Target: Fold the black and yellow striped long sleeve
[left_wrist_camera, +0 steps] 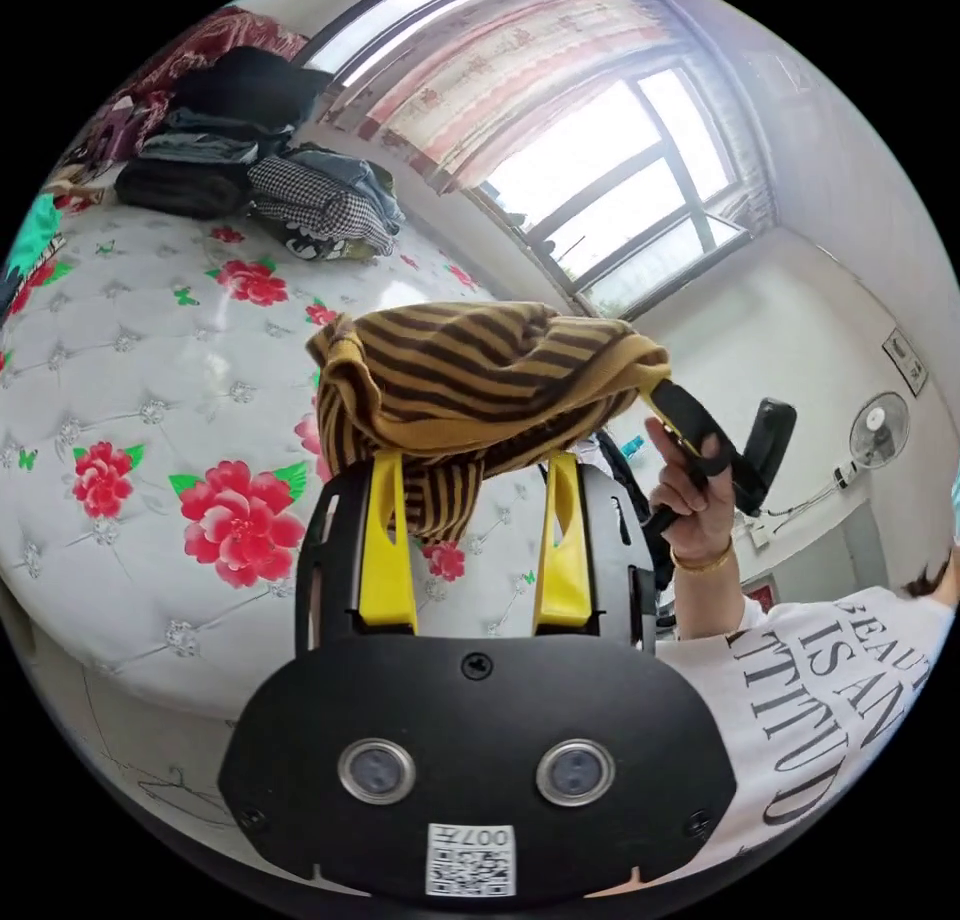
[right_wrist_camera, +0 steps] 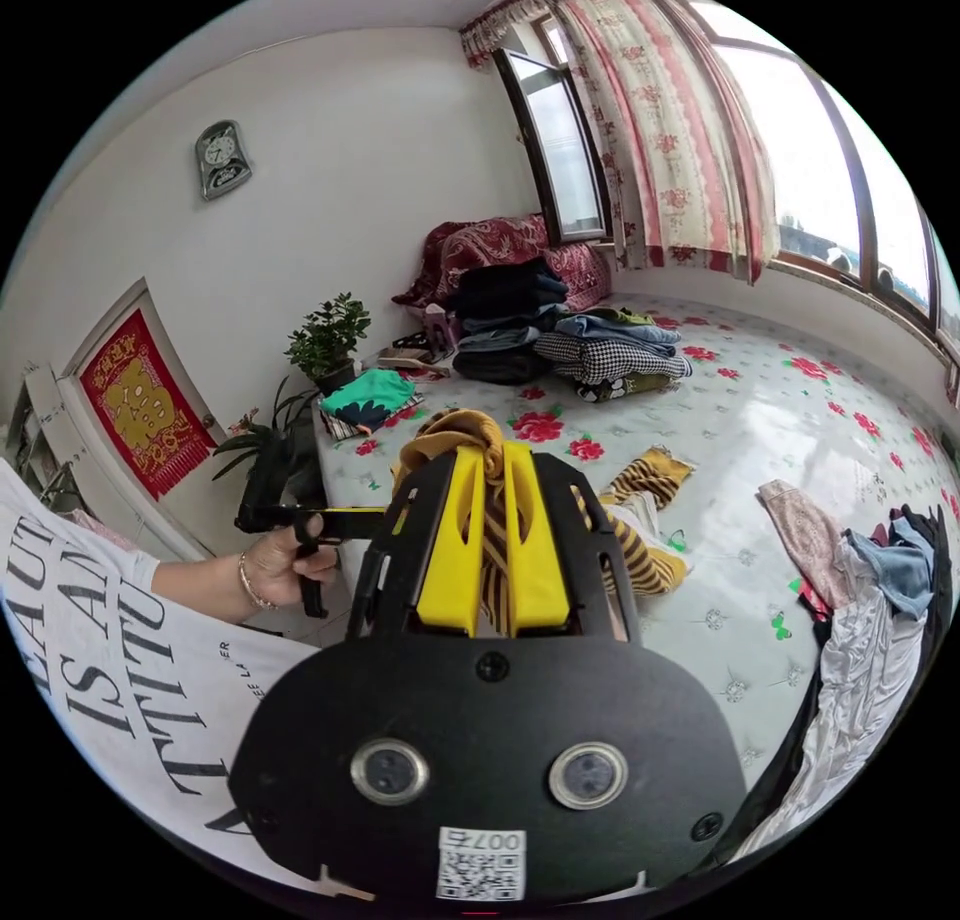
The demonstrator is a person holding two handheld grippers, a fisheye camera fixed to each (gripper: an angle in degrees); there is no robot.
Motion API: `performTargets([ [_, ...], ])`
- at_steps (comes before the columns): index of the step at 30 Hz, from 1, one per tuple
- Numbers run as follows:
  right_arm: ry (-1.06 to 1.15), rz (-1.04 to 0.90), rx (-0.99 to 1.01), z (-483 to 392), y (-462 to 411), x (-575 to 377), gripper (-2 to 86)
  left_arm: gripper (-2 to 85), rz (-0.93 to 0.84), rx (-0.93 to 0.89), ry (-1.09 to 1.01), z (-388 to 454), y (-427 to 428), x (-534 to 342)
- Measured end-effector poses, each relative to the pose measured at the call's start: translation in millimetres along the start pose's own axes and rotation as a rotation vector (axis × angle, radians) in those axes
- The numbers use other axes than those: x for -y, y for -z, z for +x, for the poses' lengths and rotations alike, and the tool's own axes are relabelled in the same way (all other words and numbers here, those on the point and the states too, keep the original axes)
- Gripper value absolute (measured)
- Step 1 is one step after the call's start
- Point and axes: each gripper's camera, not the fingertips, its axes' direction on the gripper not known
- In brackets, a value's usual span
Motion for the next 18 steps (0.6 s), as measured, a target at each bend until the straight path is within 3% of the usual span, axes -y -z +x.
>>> performTargets([
  [3, -0.010, 0.043, 0.009, 0.9, 19.7, 5.8, 1.5, 18.1, -0.031, 0.126, 0.006, -18.9, -8.4, 11.0],
  [6, -0.001, 0.080, 0.022, 0.4, 39.8, 11.3, 1.3, 18.9, -0.011, 0.132, 0.010, -27.7, -1.1, 20.4],
  [9, 0.022, 0.101, 0.019, -2.8, 52.5, 16.5, 1.3, 21.1, 0.049, 0.095, -0.059, -22.1, 5.7, 36.5],
  [12, 0.045, 0.105, 0.027, -7.3, 59.2, 20.6, 1.3, 21.3, -0.014, 0.009, -0.112, -10.5, -15.4, 60.2],
  [14, 0.052, 0.102, 0.038, -10.5, 63.7, 22.2, 1.3, 14.5, -0.070, -0.027, -0.127, -3.0, -30.3, 70.7],
  [16, 0.031, 0.109, 0.009, -11.8, 76.5, 23.6, 1.3, 0.1, -0.039, 0.024, -0.099, 7.9, -28.3, 76.9],
  [18, 0.035, 0.114, -0.067, -10.2, 92.6, 24.9, 1.2, -0.6, 0.048, -0.049, -0.128, 19.9, -8.3, 81.3],
])
